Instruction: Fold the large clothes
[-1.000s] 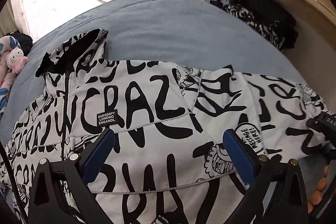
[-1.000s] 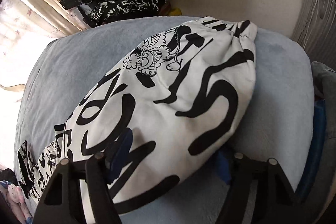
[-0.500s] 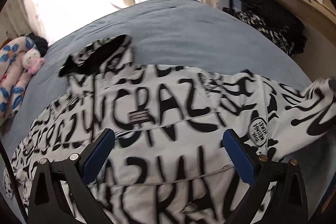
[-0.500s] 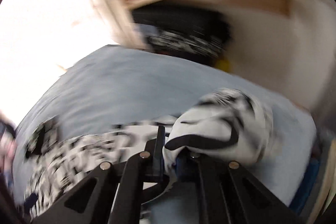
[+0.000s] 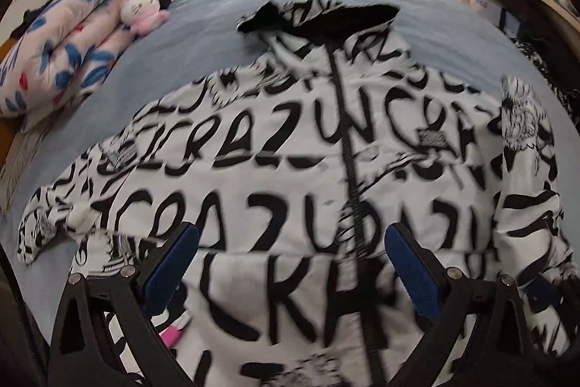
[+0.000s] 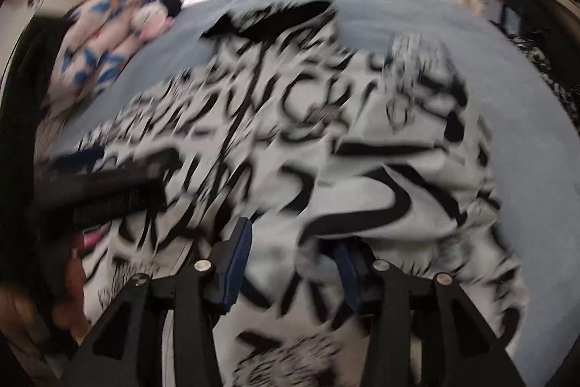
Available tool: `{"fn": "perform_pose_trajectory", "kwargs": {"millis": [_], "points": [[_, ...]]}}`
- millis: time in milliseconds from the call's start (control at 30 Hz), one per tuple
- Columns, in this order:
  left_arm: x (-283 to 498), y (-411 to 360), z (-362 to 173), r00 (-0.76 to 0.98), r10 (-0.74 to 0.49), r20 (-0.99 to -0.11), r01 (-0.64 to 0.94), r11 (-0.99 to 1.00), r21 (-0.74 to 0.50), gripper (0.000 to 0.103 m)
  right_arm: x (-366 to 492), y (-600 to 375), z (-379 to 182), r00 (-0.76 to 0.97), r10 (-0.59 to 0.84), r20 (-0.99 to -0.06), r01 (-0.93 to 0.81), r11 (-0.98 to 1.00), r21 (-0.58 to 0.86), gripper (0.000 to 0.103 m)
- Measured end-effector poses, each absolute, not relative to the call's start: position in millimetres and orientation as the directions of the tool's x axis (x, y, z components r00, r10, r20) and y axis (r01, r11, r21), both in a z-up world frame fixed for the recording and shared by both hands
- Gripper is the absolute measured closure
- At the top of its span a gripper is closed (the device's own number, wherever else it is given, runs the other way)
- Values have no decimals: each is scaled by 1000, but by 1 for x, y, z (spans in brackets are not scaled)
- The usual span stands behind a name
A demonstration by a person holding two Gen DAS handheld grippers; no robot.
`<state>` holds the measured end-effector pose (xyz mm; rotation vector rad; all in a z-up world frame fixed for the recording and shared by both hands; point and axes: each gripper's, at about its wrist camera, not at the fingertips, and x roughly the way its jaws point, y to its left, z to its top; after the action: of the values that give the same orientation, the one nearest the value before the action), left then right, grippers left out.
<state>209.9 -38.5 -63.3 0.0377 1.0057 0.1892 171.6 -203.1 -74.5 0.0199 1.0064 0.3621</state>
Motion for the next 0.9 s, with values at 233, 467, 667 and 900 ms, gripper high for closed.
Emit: {"fn": "perform_pose_trajectory", "kwargs": {"millis": [233,467,667,900], "points": [[194,-66,-58,561,105,-821,-20,993,113,1,143,-229,-87,482,254,-839,-246,958,148,58],[191,-113,-56,570,-2,-822,125,989,84,1,136,-288,-94,514,231,-826,-61,971,233,58],[223,-146,-71,535,-2,-845,177,978,109,1,142,-305,-103,514,242,-823,9,958,287,58],[261,-202,-113,453,53,-890,266,945,191,1,138,-316,-110,510,238,-826,27,956,292,58]]}}
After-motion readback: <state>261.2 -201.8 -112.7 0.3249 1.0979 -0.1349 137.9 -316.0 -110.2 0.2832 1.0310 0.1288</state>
